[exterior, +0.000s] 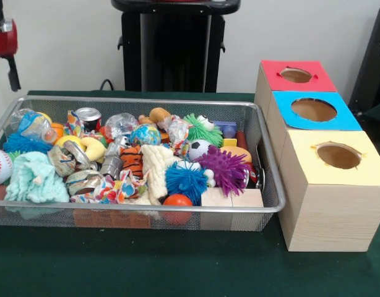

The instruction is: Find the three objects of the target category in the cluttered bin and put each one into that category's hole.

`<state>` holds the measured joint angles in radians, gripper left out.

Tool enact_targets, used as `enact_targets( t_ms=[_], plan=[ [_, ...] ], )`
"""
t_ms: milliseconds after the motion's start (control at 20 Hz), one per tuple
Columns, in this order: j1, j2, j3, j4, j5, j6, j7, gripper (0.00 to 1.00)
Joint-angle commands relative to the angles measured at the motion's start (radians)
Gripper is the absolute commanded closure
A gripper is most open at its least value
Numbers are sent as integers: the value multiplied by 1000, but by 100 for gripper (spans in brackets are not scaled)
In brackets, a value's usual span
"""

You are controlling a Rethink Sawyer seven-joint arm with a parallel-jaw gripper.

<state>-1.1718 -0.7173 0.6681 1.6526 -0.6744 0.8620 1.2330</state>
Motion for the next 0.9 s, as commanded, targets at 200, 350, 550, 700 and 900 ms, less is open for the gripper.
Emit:
enact_targets(
  t_ms=[200,350,550,700,900],
  plan=[
    [-3,92,30,103,-95,-30,-259,0],
    [1,102,19,107,-106,-55,-228,0],
    [-4,116,14,113,-116,-74,-212,0],
    [-16,125,14,128,-127,-95,-198,0],
    [-27,134,20,147,-148,-148,-175,0]
  ],
)
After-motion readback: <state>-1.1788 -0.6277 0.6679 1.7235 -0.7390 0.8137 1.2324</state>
